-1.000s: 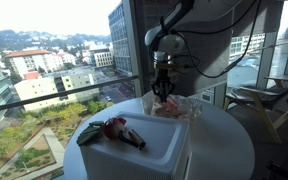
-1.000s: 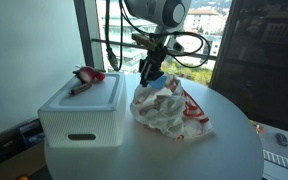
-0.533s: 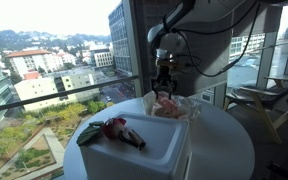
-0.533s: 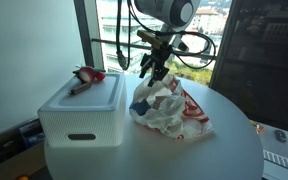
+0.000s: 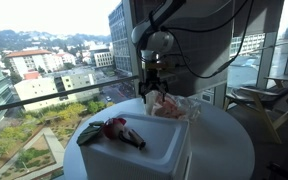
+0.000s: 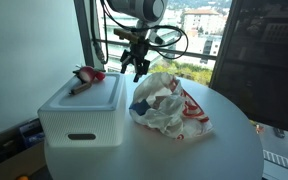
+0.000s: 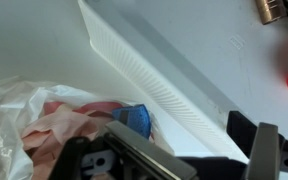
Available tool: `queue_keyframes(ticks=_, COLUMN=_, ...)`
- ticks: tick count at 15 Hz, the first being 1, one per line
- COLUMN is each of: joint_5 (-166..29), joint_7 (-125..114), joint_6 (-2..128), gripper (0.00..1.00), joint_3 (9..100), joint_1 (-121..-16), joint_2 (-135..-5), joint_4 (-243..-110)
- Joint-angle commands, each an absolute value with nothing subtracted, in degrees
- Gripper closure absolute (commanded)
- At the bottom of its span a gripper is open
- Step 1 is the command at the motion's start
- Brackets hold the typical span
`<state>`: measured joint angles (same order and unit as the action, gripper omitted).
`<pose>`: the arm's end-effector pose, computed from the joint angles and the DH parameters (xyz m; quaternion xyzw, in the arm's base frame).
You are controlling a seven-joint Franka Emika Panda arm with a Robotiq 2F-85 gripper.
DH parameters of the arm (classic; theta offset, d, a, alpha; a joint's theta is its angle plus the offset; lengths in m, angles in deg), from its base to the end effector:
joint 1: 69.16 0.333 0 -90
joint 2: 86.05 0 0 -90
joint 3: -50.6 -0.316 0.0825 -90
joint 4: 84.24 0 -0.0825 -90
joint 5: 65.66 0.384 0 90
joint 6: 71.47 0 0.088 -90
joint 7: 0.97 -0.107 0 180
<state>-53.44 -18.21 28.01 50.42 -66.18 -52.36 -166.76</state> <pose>0.6772 0.0563 0.3287 -0.9722 0.1531 0.1605 0.0750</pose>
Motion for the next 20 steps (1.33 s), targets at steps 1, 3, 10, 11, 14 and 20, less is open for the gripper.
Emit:
queue_keyframes(ticks=1, joint_5=-61.19, joint_7=-20.16, joint_6=33.81, gripper=0.0, joint_3=50.06, joint_1=-59.54, joint_2=-58.59, joint_4=-174.99)
queue_keyframes(ticks=3, joint_5=-65.68, joint_7=-20.74, joint_6=37.12, gripper=0.0, joint_3=49.15, joint_1=-56.18, joint_2=-60.88, joint_4=-178.28)
queue_keyframes(ticks=10, joint_5=-80.22, joint_7=-20.28, joint_6=48.99, gripper=0.0, joint_3=45.57, joint_1=-49.36, joint_2=-66.01, joint_4=-186.55)
queue_keyframes(ticks=11, joint_5=-82.55, joint_7=-20.81, joint_6=51.03, gripper=0.0, joint_3=45.39, joint_1=-48.6, joint_2=-66.88, joint_4=-187.81)
queue_keyframes(ticks=14, joint_5=-88.32, joint_7=-22.02, joint_6=56.81, gripper=0.0, joint_3=44.78, joint_1=-47.08, joint_2=-68.97, joint_4=-190.71)
queue_keyframes(ticks=20, joint_5=-87.78, joint_7=-19.9, joint_6=59.33, gripper=0.0, joint_3=42.16, joint_1=-47.52, joint_2=-70.52, joint_4=-193.25)
